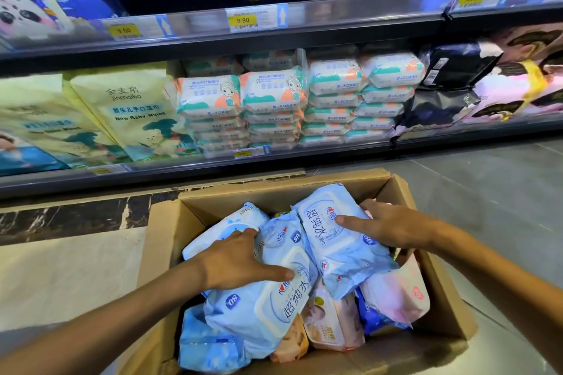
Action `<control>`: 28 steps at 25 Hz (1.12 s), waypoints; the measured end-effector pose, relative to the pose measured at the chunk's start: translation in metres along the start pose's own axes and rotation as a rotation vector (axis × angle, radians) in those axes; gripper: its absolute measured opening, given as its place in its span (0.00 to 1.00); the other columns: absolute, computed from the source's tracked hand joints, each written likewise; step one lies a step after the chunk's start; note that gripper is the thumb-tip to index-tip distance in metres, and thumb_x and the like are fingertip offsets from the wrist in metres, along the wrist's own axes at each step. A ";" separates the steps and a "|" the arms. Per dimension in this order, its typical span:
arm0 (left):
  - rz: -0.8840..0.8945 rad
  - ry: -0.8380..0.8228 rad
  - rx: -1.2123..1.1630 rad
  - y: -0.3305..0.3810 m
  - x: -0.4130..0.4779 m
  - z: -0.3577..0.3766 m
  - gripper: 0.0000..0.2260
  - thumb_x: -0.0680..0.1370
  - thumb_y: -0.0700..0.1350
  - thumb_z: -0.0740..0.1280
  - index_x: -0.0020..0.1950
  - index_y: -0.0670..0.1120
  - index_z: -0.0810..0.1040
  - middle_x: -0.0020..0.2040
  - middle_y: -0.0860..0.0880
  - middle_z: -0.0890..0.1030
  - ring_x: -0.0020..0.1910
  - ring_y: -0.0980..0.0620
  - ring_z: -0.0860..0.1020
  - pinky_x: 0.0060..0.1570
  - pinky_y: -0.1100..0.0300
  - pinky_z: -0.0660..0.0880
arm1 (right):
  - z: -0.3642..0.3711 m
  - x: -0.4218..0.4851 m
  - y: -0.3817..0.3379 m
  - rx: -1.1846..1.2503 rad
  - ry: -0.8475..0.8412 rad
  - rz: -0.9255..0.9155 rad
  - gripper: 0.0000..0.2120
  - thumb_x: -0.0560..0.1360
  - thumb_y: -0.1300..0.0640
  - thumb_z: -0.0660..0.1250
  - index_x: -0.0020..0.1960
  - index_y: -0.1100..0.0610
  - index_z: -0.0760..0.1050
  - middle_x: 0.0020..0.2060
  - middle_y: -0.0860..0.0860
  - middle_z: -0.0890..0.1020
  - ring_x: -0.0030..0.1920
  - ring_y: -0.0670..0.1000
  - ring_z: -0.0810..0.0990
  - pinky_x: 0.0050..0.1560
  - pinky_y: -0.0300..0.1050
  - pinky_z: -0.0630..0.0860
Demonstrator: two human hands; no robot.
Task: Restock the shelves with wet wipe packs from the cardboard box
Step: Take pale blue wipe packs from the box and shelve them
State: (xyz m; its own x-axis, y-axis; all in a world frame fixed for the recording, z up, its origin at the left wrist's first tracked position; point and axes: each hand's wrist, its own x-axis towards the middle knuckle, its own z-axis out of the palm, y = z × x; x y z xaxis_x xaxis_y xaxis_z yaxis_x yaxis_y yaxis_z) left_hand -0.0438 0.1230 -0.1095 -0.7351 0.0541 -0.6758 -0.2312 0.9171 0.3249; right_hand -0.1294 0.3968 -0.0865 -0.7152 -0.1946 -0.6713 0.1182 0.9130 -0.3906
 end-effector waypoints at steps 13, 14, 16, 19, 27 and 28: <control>0.055 -0.059 -0.051 -0.002 -0.009 0.013 0.57 0.62 0.77 0.67 0.81 0.49 0.49 0.79 0.50 0.59 0.76 0.49 0.62 0.70 0.56 0.65 | 0.019 -0.004 -0.014 0.043 0.002 -0.046 0.37 0.69 0.21 0.59 0.69 0.43 0.70 0.62 0.45 0.81 0.60 0.52 0.81 0.64 0.51 0.76; 0.065 -0.044 -0.060 -0.003 -0.007 0.013 0.56 0.62 0.77 0.68 0.80 0.49 0.53 0.76 0.50 0.65 0.72 0.50 0.66 0.67 0.56 0.68 | 0.022 -0.002 -0.012 0.131 -0.007 -0.060 0.37 0.67 0.22 0.62 0.68 0.43 0.71 0.61 0.44 0.82 0.59 0.50 0.82 0.65 0.51 0.76; 0.082 0.011 -0.090 -0.006 -0.006 0.016 0.50 0.60 0.76 0.70 0.74 0.51 0.62 0.66 0.54 0.72 0.63 0.52 0.72 0.61 0.56 0.71 | 0.024 -0.005 -0.011 0.340 -0.033 -0.085 0.30 0.68 0.29 0.71 0.64 0.43 0.74 0.57 0.43 0.85 0.54 0.45 0.85 0.61 0.47 0.79; 0.078 0.047 -0.157 -0.009 -0.004 0.018 0.46 0.57 0.76 0.71 0.68 0.55 0.66 0.60 0.57 0.75 0.59 0.54 0.74 0.60 0.54 0.73 | 0.026 -0.010 -0.013 0.491 -0.026 -0.120 0.14 0.75 0.45 0.74 0.57 0.47 0.77 0.47 0.42 0.87 0.41 0.39 0.86 0.42 0.32 0.80; 0.140 0.112 -0.240 -0.028 -0.023 0.003 0.41 0.53 0.73 0.75 0.64 0.65 0.69 0.57 0.66 0.78 0.58 0.60 0.76 0.60 0.57 0.74 | 0.020 -0.023 -0.005 0.561 0.091 -0.182 0.26 0.63 0.46 0.83 0.58 0.44 0.81 0.51 0.46 0.88 0.52 0.51 0.87 0.61 0.55 0.81; 0.149 0.128 -0.251 -0.032 -0.027 -0.004 0.42 0.52 0.73 0.76 0.64 0.66 0.69 0.57 0.67 0.79 0.58 0.61 0.77 0.60 0.57 0.75 | 0.016 -0.026 -0.006 0.560 0.087 -0.198 0.26 0.63 0.48 0.84 0.59 0.45 0.81 0.51 0.47 0.88 0.52 0.51 0.87 0.62 0.56 0.80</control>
State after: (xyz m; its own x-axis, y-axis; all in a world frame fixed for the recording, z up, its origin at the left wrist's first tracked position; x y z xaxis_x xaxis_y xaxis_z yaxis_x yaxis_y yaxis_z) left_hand -0.0195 0.0902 -0.0993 -0.8431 0.1155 -0.5252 -0.2537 0.7756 0.5780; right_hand -0.1005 0.3908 -0.0767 -0.8117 -0.2904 -0.5068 0.3047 0.5297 -0.7916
